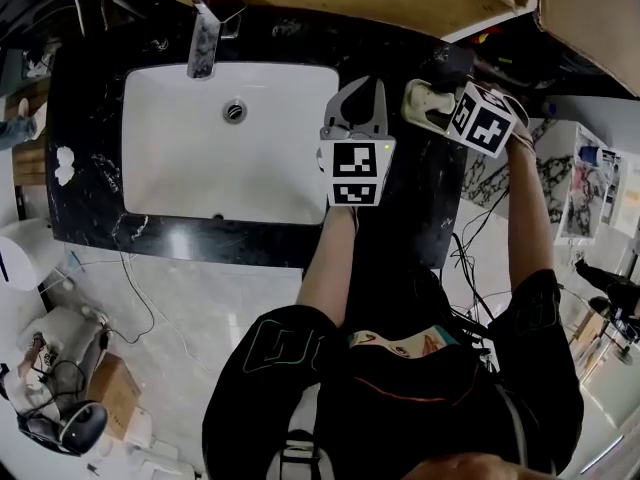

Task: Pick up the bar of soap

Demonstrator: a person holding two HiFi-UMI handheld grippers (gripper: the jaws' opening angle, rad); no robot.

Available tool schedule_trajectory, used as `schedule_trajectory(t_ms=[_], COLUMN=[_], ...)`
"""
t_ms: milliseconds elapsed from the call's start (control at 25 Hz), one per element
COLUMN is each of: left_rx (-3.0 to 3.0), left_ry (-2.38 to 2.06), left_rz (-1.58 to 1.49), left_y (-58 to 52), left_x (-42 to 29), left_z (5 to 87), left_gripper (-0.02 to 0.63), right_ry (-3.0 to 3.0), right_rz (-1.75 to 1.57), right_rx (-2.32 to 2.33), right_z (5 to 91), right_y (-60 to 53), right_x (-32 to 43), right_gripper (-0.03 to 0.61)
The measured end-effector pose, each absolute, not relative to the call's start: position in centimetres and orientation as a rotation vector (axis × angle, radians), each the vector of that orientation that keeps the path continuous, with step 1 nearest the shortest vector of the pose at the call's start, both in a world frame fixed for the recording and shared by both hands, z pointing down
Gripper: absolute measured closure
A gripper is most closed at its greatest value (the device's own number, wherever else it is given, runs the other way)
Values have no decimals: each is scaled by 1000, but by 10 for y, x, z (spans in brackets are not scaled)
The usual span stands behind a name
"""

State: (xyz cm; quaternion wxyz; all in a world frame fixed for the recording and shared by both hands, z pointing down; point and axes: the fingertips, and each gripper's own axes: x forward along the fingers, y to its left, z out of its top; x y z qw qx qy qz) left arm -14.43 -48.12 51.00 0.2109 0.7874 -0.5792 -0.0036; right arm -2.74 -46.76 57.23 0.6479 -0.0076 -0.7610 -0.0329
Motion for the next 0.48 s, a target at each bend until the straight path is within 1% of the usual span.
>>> schedule_trajectory(t_ms=[480], left_rx=[2224], left_ry=[-1548], left_rz=[-48], left_y=[-484], left_x=[-136], left_z=[514], left_gripper=[604], right_ry=[-1625], right_rz=[51], right_rx=[-59], right_z=[589], right_y=[-463], right_x=[-27], right_gripper=[371])
